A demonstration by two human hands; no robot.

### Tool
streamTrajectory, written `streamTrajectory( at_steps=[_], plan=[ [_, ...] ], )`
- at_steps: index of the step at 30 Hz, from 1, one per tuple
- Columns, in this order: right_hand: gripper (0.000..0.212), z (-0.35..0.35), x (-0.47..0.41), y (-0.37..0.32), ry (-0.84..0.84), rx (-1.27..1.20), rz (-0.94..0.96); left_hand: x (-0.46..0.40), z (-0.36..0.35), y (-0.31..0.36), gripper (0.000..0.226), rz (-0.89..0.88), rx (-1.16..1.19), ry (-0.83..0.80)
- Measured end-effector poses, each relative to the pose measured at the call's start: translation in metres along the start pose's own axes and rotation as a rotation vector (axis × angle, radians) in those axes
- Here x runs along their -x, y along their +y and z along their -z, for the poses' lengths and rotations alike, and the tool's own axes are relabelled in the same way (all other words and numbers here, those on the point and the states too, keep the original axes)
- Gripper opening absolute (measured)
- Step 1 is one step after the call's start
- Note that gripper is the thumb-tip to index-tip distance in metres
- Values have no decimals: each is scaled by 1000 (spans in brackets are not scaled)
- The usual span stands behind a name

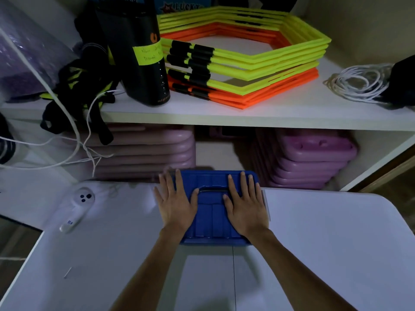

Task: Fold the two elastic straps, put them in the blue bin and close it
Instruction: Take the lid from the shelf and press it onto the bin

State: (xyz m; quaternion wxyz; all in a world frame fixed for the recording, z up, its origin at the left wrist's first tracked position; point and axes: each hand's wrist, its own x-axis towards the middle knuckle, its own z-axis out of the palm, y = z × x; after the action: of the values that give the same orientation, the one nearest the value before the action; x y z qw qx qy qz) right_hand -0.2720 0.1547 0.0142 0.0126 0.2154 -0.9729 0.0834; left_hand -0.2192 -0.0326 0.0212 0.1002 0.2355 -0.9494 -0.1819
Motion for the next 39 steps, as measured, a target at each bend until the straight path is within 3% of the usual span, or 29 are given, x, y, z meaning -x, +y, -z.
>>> streamTrajectory(
  at_steps=[2, 4, 6, 8, 11, 13, 18, 22, 26, 32, 34, 36, 38, 39],
  plan=[
    [62, -1, 3, -3, -14, -6, -9, -2, 5, -19, 106, 133, 79, -77],
    [62, 0, 6, -7, -34, 9, -1, -2, 12, -34, 123, 306, 333, -263],
    [62, -1, 7, -8, -34, 20, 3, -3, 18, -36, 125, 424, 682, -451],
    [62, -1, 7, -9, -21, 19, -4, -6, 18, -33, 111, 442, 818, -433],
    [62, -2, 8, -9, -8, 17, -15, -5, 14, -26, 68, 339, 738, -251],
    [62, -3, 8, -10, -14, 23, -16, -1, 14, -21, 58, 250, 648, -197],
    [63, -5, 8, -11, 25, 23, -27, 7, 9, -12, 79, 158, 350, -209],
    [63, -5, 8, -12, 35, 9, -19, 17, 2, -5, 71, -76, -52, -75],
    [63, -5, 9, -11, 30, 14, -20, 19, 0, -3, 76, -201, -107, -144],
    [70, 3, 5, -5, -15, -137, 5, 21, -1, -5, 75, -230, -189, -193],
    [74, 14, 9, 6, 73, -213, -71, 21, 0, -5, 75, -235, -208, -177],
    [93, 23, 17, 21, 98, -310, -299, 20, 0, -4, 74, -245, -222, -170],
    [112, 33, 23, 30, -58, -667, -574, 21, 0, -4, 73, -264, -229, -168],
    [111, 34, 24, 31, -139, -883, -658, 22, 0, -5, 74, -277, -227, -161]
  ],
)
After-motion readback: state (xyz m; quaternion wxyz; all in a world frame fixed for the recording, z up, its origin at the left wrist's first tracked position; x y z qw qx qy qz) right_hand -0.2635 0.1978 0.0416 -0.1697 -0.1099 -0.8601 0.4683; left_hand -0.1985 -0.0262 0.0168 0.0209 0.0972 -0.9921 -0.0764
